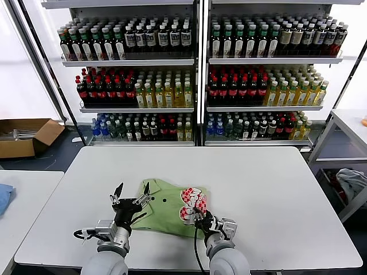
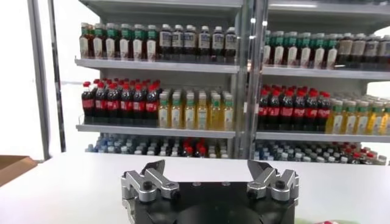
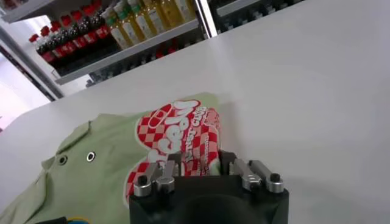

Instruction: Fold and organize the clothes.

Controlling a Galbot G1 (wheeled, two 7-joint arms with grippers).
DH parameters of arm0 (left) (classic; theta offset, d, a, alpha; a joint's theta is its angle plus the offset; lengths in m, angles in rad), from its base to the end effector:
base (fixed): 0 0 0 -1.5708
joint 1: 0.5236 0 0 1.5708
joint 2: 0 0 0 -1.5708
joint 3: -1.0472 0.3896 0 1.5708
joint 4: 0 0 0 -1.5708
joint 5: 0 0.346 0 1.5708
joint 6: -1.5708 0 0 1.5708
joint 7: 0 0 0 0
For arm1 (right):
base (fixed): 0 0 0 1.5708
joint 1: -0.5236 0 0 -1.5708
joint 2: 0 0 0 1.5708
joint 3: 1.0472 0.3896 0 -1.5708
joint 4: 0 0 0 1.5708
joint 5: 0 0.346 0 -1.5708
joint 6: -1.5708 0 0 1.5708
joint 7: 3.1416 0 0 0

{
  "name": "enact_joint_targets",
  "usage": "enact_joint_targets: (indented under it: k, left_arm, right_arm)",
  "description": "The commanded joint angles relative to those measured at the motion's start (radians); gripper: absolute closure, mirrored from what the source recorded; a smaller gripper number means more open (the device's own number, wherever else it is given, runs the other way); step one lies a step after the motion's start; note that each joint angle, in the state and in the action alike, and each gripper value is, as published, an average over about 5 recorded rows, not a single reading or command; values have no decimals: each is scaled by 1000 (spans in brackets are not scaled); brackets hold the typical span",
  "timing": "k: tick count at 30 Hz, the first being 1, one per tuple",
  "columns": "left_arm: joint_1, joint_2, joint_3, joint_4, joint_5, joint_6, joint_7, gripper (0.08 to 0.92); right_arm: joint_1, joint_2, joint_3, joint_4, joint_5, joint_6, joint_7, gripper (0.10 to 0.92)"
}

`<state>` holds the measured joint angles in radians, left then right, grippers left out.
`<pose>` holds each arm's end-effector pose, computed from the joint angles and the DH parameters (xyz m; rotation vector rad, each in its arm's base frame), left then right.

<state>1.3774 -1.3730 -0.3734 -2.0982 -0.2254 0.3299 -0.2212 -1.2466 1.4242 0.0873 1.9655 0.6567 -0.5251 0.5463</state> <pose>0.2083 -0.0015 -0.3040 -0.0464 -2.9622 0.0690 0.2296 0.0961 -0.3254 0.1624 -2.5069 -0.4326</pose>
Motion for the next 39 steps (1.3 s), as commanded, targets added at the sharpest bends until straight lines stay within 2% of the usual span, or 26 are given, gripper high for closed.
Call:
enact_joint_targets:
  k: [1,5,10,17,23,26,30,34,39]
  left_arm:
    - [9,-2,-12,-7,3,6,-10,177]
    - [19,-6,-13,-19,5,6,-12,177]
    - [26,-8,-12,-32,6,6,-12,177]
    - [27,-21,2,-34,13,6,-13,177]
    - [27,-33,15,-33,20,7,-14,177]
    - [30,-38,19,-31,24,7,-14,177]
    - [36,-41,20,-29,27,7,-14,177]
    - [43,-41,19,-31,29,9,-13,177]
    - [48,-44,20,-35,29,10,-13,177]
  right_arm:
    - [6,-3,-8,-3,-58,11,-18,651]
    - [1,-41,17,26,-79,13,-36,772]
    - [4,-172,88,83,-69,-30,-63,905]
    - [11,-324,223,28,-60,-53,-83,918]
    - [14,-360,287,-51,-205,-53,-131,916]
    - [-2,-345,298,-27,-386,-38,-171,878]
    - [-27,-295,286,72,-573,5,-193,766]
    - [-30,-225,215,141,-605,60,-202,653]
    - [28,-141,109,65,-562,116,-201,506]
